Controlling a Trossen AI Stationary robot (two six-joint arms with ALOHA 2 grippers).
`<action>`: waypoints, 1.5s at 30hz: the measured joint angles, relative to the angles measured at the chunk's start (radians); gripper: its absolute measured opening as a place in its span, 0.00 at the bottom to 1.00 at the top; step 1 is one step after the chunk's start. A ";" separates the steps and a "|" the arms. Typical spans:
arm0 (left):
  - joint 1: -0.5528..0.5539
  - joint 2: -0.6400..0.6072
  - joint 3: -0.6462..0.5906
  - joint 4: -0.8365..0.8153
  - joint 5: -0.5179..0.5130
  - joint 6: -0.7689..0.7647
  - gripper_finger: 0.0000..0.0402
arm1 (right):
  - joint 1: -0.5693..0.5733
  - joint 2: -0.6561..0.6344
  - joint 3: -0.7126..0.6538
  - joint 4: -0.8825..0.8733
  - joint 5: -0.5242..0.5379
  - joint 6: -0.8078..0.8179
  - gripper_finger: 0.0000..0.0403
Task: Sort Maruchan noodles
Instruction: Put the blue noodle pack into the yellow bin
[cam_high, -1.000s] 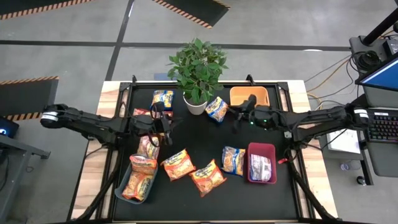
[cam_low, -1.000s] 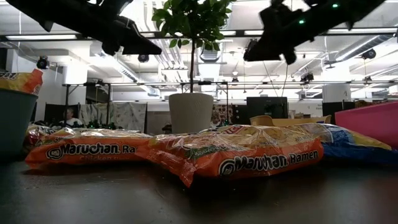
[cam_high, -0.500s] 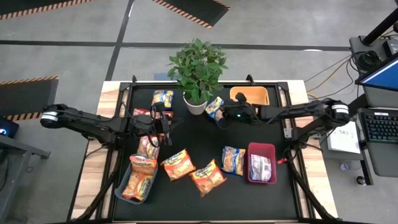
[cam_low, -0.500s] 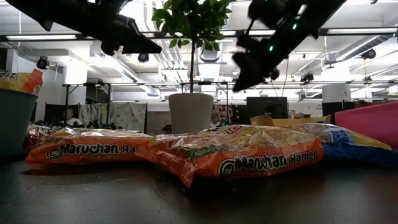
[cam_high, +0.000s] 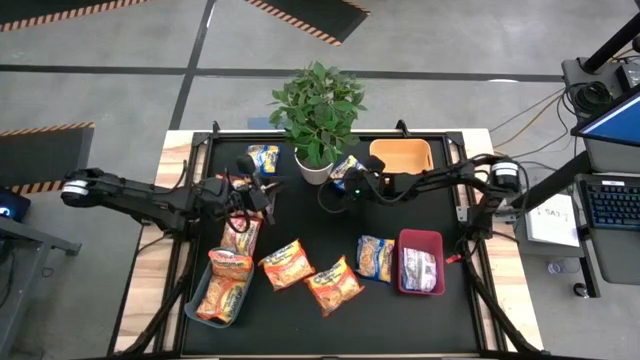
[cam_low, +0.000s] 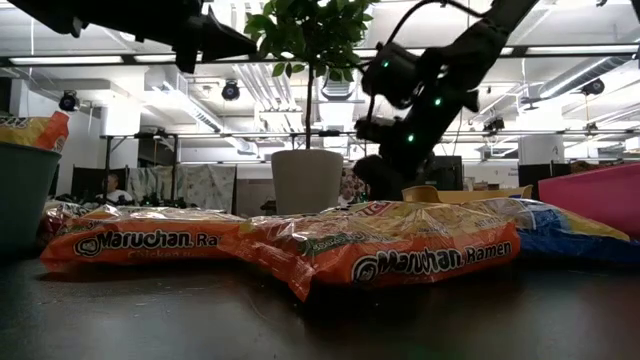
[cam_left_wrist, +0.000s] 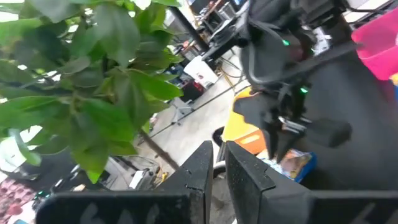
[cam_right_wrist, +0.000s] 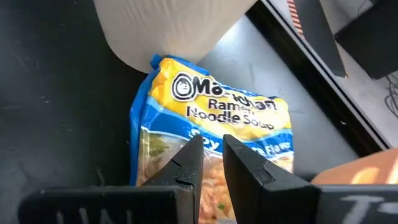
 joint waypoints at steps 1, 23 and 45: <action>0.000 -0.004 0.000 -0.003 -0.009 0.000 0.06 | 0.000 0.013 0.006 -0.004 0.001 0.000 0.13; -0.002 0.003 0.000 -0.038 -0.012 -0.014 0.06 | 0.088 0.052 0.074 -0.154 -0.227 0.321 0.13; -0.002 0.002 0.000 -0.045 -0.011 -0.027 0.06 | 0.162 -0.100 0.082 -0.387 -0.104 0.488 0.13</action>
